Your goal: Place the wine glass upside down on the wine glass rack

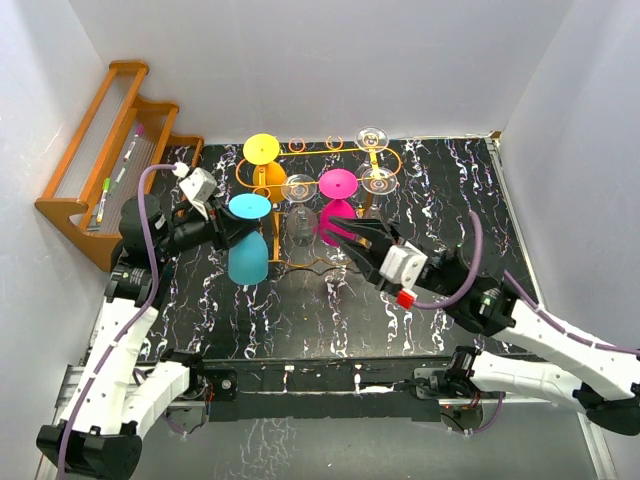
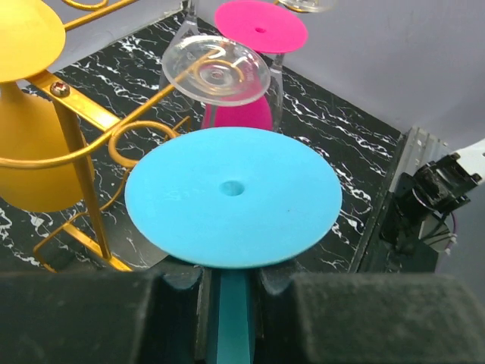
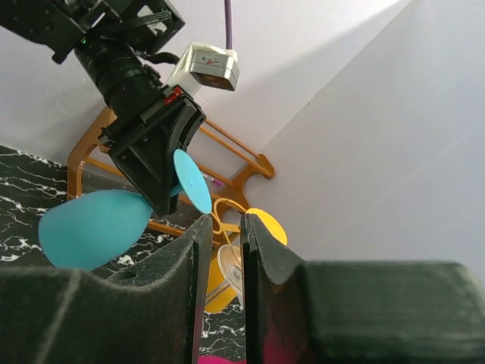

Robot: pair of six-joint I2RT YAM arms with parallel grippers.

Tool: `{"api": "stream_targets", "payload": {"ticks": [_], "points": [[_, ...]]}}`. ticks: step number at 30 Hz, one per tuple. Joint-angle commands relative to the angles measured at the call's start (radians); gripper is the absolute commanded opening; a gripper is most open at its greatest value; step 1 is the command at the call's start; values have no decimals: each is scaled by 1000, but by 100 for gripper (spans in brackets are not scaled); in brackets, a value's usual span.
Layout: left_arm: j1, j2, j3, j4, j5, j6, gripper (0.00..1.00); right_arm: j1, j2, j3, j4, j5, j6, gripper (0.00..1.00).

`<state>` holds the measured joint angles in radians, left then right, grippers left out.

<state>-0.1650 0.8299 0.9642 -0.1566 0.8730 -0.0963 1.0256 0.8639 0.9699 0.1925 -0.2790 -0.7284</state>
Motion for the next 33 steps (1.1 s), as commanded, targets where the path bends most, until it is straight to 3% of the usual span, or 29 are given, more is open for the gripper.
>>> {"api": "stream_targets", "payload": {"ticks": [1, 4, 14, 33], "points": [[-72, 8, -24, 229, -125, -76, 0, -4, -78, -33, 63, 87, 89, 27], [-145, 29, -34, 259, -214, -59, 0, -2, -113, -41, 64, 108, 118, 33], [-171, 54, -51, 263, -334, 35, 0, -3, -149, -66, 46, 133, 149, 39], [-182, 80, -77, 235, -382, 78, 0, -3, -152, -76, 27, 157, 155, 42]]}}
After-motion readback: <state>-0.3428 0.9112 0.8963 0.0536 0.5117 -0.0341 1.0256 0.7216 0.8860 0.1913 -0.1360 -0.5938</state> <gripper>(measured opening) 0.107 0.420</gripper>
